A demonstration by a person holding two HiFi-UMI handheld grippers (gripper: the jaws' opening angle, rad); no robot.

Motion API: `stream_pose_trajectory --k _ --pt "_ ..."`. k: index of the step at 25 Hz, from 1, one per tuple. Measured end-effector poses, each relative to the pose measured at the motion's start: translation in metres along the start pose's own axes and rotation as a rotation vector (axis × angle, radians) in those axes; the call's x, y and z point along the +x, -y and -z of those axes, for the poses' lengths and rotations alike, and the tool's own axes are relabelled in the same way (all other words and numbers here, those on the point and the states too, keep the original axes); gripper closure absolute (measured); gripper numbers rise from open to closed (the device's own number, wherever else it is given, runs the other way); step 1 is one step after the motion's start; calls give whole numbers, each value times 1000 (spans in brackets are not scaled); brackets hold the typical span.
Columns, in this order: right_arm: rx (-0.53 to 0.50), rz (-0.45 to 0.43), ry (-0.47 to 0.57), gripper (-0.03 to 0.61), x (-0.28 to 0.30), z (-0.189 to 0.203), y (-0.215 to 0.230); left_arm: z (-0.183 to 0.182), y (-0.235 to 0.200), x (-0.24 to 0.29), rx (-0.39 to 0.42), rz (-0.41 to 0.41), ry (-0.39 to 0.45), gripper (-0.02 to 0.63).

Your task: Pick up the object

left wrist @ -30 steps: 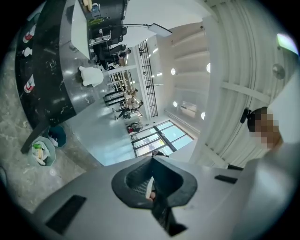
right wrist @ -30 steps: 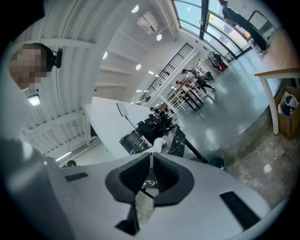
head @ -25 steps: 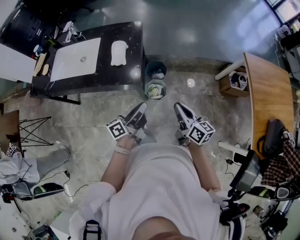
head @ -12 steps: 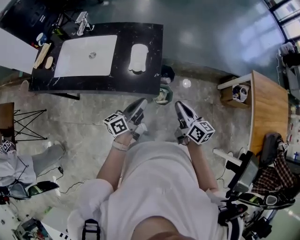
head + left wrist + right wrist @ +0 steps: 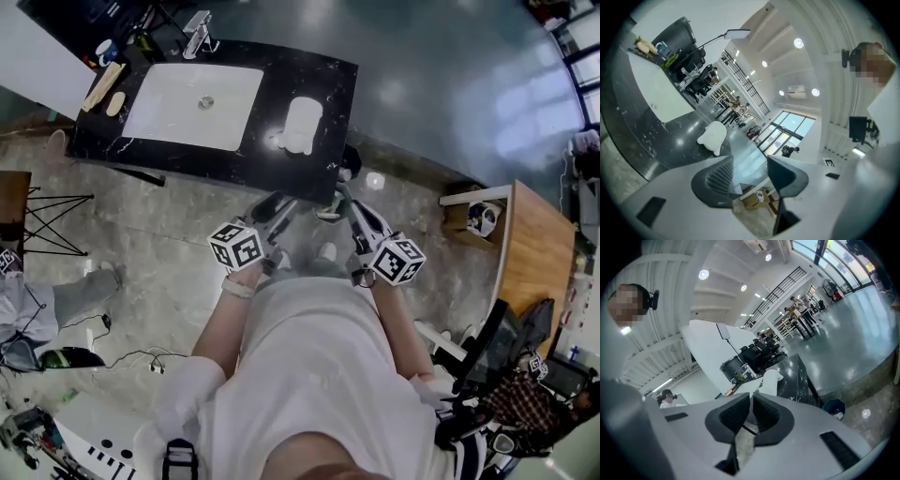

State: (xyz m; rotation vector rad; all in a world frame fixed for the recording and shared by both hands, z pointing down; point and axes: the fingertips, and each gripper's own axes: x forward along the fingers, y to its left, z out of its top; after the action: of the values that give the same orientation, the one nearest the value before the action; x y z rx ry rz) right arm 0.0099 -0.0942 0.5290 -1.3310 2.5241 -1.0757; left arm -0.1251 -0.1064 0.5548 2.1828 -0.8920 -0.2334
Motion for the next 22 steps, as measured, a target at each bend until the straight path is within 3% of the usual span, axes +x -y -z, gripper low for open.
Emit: stream_pose_trajectory --k 7,14,19,22 --pt "-21 -46 -38 540 25 -14 3 -9 -24 23 167 -150 -62 337" --pt "-21 -67 -50 540 39 -27 20 -21 -52 52 357 -300 -161 305" --pt "-8 -59 -26 540 39 -43 36 -32 -65 78 490 -316 -244 298" --pt "3 -52 -11 540 37 -50 44 -33 -73 96 632 -296 -351 290"
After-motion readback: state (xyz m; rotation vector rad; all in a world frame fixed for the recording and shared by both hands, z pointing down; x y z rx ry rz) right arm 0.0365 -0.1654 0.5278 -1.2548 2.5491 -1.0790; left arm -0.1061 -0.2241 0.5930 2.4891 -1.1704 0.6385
